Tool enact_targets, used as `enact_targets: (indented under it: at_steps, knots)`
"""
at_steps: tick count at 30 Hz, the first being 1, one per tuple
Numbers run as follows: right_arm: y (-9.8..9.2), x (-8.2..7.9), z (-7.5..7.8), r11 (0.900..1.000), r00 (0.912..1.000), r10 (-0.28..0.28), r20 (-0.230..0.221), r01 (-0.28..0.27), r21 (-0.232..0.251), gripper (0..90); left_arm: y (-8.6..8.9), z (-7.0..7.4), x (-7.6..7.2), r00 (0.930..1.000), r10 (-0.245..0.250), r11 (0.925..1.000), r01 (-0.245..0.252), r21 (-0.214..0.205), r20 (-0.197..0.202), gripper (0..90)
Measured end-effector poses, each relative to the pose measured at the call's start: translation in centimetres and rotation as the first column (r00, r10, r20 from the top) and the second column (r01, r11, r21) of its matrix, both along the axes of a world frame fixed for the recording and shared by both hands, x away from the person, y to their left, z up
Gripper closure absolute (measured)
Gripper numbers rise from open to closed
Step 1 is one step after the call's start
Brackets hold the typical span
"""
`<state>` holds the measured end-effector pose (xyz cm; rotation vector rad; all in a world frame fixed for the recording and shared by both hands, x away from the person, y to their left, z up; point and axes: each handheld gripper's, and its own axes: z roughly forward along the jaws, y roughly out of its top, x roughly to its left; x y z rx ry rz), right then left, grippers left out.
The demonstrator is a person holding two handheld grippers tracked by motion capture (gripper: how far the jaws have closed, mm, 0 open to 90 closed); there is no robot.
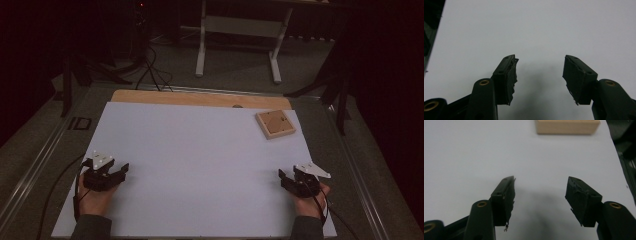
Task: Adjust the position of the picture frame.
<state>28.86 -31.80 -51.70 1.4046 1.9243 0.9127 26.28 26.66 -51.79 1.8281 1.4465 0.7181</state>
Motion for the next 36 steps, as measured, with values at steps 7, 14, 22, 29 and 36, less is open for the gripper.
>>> enact_targets:
  at_steps: [7, 14, 22, 29, 36]
  knots:
    - [0.3, -0.7, 0.7, 0.9989, 0.9969, 0.047, 0.062, -0.047, 0.0, 41.9, 0.2, 0.6, -1.0, 0.9996, -0.012, 0.9999, 0.012, 0.005, 0.027, 46.2]
    - [0.4, -1.1, 0.9, 0.998, 0.9948, 0.063, 0.08, -0.063, -0.004, 41.2, 0.1, 1.0, -1.4, 0.9974, -0.027, 0.9996, 0.027, 0.003, 0.067, 46.0]
    - [0.5, -1.3, 1.1, 0.997, 0.9923, 0.077, 0.097, -0.076, -0.013, 43.2, -0.2, 1.2, -2.0, 0.9968, -0.029, 0.9995, 0.029, 0.009, 0.074, 46.1]
    - [1.1, -1.0, 1.1, 0.9946, 0.9899, 0.104, 0.097, -0.104, -0.007, 45.9, -0.4, 1.3, -2.3, 0.9963, -0.038, 0.9991, 0.036, 0.024, 0.077, 46.1]
    - [1.3, -0.8, 1.9, 0.9928, 0.9859, 0.119, 0.118, -0.119, -0.001, 53.9, -0.1, 1.5, -2.6, 0.9956, -0.035, 0.9994, 0.034, 0.011, 0.086, 46.0]
